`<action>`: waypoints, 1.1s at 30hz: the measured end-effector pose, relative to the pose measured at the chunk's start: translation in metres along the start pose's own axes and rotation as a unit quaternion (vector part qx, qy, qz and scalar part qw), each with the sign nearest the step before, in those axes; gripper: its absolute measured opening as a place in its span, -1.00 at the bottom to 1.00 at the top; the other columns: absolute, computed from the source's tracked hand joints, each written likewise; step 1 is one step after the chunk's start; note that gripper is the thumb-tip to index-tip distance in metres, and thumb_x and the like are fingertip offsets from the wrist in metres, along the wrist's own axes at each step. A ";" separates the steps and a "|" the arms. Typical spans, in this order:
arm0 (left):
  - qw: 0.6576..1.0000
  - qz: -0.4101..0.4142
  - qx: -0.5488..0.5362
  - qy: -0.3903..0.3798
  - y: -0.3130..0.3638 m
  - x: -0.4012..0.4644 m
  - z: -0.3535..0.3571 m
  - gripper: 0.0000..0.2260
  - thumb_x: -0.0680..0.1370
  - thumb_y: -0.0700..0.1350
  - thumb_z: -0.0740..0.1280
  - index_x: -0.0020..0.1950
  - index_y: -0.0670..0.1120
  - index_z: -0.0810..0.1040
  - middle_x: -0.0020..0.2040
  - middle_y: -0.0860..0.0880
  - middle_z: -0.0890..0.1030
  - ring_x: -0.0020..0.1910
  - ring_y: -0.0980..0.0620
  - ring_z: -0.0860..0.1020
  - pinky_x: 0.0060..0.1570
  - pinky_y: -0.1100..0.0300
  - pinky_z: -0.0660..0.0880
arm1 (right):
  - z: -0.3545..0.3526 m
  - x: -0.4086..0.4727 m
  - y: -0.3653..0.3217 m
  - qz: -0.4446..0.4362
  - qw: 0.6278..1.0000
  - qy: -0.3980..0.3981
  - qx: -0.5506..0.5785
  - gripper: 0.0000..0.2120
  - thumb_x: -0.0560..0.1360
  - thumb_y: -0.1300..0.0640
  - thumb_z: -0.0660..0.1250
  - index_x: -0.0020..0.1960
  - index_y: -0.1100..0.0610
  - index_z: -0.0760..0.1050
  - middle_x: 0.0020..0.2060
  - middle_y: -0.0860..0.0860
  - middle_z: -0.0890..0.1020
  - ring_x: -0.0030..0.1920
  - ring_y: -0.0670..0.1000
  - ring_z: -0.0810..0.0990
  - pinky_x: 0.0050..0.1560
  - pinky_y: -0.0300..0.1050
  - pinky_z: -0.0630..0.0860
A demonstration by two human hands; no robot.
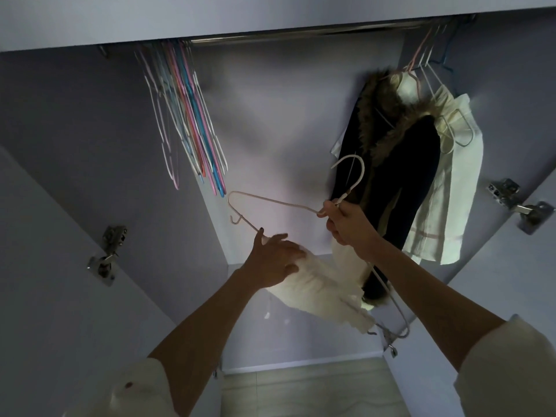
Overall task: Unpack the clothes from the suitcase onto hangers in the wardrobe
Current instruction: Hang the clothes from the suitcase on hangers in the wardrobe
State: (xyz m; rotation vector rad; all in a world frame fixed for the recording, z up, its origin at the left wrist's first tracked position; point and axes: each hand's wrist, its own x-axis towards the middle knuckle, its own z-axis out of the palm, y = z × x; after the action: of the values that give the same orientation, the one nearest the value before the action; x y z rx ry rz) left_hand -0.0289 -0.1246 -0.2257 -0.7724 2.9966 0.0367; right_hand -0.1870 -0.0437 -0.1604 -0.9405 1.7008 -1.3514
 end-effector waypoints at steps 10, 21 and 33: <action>0.972 -0.005 -0.141 0.189 0.000 0.010 -0.007 -0.76 0.49 -0.04 0.34 0.10 -0.11 0.59 0.10 -0.07 0.61 0.10 -0.08 0.56 0.12 0.16 0.38 | -0.011 -0.008 0.000 -0.028 0.991 0.031 -0.124 -0.69 0.60 0.09 0.13 -0.05 0.30 0.53 -0.44 0.00 0.42 -0.55 -0.20 0.42 -0.49 -0.42 0.29; 0.961 0.072 0.045 0.264 0.000 0.043 -0.059 -0.76 0.31 -0.23 0.54 -0.07 -0.17 0.61 -0.26 -0.17 0.64 -0.36 -0.14 0.63 -0.32 0.07 0.58 | -0.022 -0.011 -0.013 -0.052 0.997 -0.002 -0.058 -0.85 0.54 0.12 0.26 -0.14 0.07 0.30 -0.46 0.02 0.41 -0.57 -0.15 0.36 -0.57 -0.37 0.29; 0.976 -0.073 -0.068 0.193 0.003 0.062 -0.073 -0.82 0.59 -0.34 0.12 0.14 -0.23 0.44 -0.07 -0.21 0.61 -0.12 -0.16 0.59 -0.18 0.15 0.43 | -0.078 -0.032 0.004 0.030 0.961 -0.026 -0.275 -0.75 0.57 0.19 0.17 -0.28 0.08 0.43 -0.43 0.02 0.52 -0.43 -0.03 0.47 -0.40 -0.29 0.40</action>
State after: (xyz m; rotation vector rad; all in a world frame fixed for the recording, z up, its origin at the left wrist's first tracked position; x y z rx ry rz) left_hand -0.0873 -0.1543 -0.1555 -1.1338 3.3136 0.0969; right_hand -0.2428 0.0192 -0.1485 -1.2001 2.0915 -0.8103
